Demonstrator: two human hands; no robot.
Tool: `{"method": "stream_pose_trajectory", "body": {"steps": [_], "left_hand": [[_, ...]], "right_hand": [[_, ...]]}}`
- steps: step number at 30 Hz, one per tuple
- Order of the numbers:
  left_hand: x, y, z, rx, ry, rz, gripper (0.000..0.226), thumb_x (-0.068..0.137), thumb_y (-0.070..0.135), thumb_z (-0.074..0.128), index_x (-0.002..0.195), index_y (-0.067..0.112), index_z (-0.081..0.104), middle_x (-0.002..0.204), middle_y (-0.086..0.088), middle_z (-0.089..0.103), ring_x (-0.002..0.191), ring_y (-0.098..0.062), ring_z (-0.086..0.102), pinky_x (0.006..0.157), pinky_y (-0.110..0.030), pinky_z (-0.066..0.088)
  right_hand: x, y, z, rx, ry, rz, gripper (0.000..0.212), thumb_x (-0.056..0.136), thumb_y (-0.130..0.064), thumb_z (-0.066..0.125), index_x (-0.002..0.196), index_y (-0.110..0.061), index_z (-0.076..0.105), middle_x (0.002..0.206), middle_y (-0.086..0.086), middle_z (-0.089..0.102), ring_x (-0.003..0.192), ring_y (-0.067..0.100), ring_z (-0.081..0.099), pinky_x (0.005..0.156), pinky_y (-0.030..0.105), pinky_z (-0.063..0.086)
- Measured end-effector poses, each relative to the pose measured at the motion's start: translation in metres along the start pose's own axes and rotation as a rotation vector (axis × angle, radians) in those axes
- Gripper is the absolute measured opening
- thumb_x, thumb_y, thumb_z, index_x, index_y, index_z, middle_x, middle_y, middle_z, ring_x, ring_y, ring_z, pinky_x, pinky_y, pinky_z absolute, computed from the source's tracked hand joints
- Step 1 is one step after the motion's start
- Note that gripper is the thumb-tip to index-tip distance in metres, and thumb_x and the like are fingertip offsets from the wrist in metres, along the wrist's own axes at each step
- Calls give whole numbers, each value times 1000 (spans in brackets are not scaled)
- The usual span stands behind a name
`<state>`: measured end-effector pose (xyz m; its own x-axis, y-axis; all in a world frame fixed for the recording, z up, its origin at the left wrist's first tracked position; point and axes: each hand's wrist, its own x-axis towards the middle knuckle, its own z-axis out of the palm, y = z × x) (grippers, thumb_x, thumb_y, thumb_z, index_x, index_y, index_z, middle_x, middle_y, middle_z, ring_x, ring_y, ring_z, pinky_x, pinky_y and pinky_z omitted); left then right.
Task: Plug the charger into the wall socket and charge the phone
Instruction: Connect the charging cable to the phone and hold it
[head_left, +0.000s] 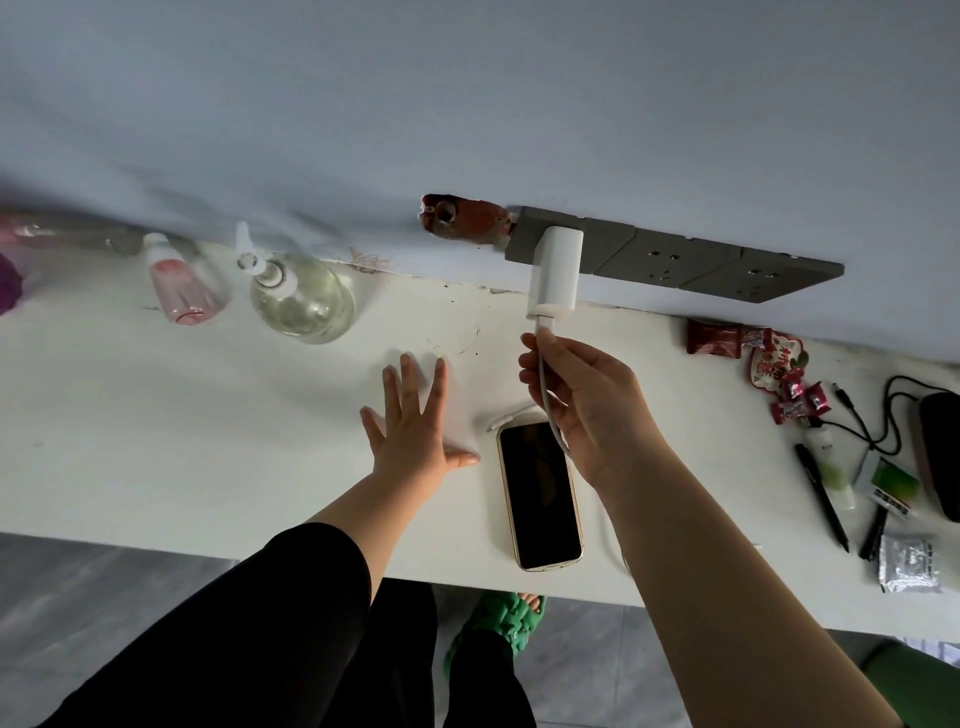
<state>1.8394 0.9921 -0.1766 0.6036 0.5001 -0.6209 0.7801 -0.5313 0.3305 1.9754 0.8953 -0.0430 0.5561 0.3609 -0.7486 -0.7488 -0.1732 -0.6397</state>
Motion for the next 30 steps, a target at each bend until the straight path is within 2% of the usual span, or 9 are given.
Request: {"method": "stream_pose_trajectory", "body": {"steps": [6, 10, 14, 17, 19, 21, 24, 27, 30], "left_hand": [[-1, 0, 1, 12, 4, -4, 120, 67, 59, 70, 146, 41, -18, 158, -1, -30, 146, -23, -26, 115, -61, 2], [-2, 1, -2, 6, 0, -6, 119, 68, 57, 72, 147, 41, -17, 158, -1, -29, 146, -23, -26, 115, -62, 1], [-4, 2, -5, 25, 5, -14, 118, 69, 57, 72, 147, 41, -16, 159, 0, -27, 147, -22, -23, 116, -61, 5], [-6, 1, -6, 71, 29, -13, 117, 68, 61, 70, 146, 43, -16, 159, 2, -25, 148, -21, -20, 116, -58, 8], [-7, 0, -6, 77, 37, -6, 117, 68, 62, 69, 147, 43, -16, 160, 2, -25, 148, -21, -20, 116, -58, 8], [-7, 0, -5, 76, 32, 4, 117, 69, 63, 67, 147, 41, -16, 159, 1, -25, 148, -22, -21, 116, -59, 7], [-5, -1, -3, 86, 21, 15, 116, 69, 65, 65, 148, 38, -16, 159, -2, -27, 147, -24, -22, 115, -61, 5], [-4, -1, -3, 82, 15, 17, 117, 68, 64, 66, 148, 38, -16, 159, -3, -26, 147, -25, -22, 115, -62, 6], [-4, -2, -2, 64, 23, 27, 119, 67, 62, 68, 148, 38, -15, 160, -5, -24, 147, -26, -21, 115, -63, 6]], "right_hand": [[1, 0, -3, -86, -26, -20, 17, 91, -24, 64, 81, -17, 77, 72, -3, 73, 70, 11, 67, 75, 27, 51], [-2, -6, -8, -356, 60, -112, 13, 88, -29, 68, 92, -18, 74, 81, -2, 73, 78, 14, 65, 78, 30, 52], [-40, -2, -37, -892, 277, -698, 20, 87, -32, 65, 102, -20, 69, 88, -3, 67, 81, 13, 60, 73, 23, 47], [-77, 38, -54, -1088, 128, -969, 14, 90, -24, 61, 83, -14, 68, 74, -1, 63, 67, 14, 52, 66, 25, 44], [-86, 74, -63, -1168, 25, -823, 12, 89, -23, 64, 81, -14, 67, 72, -3, 62, 67, 14, 53, 64, 28, 48], [-78, 103, -70, -1196, 47, -475, 19, 88, -29, 67, 103, -17, 67, 91, -4, 64, 83, 14, 58, 76, 35, 53], [-48, 132, -75, -1312, 209, -36, 81, 82, -57, 61, 146, -19, 29, 139, 3, 42, 129, 23, 40, 109, 42, 37], [-24, 153, -62, -1354, 333, 114, 114, 69, -74, 61, 150, -16, 6, 150, 9, 22, 139, 30, 24, 112, 45, 28], [-12, 167, -48, -1356, 447, 100, 112, 67, -73, 62, 148, -15, 11, 147, 9, 23, 135, 31, 25, 109, 44, 31]]}}
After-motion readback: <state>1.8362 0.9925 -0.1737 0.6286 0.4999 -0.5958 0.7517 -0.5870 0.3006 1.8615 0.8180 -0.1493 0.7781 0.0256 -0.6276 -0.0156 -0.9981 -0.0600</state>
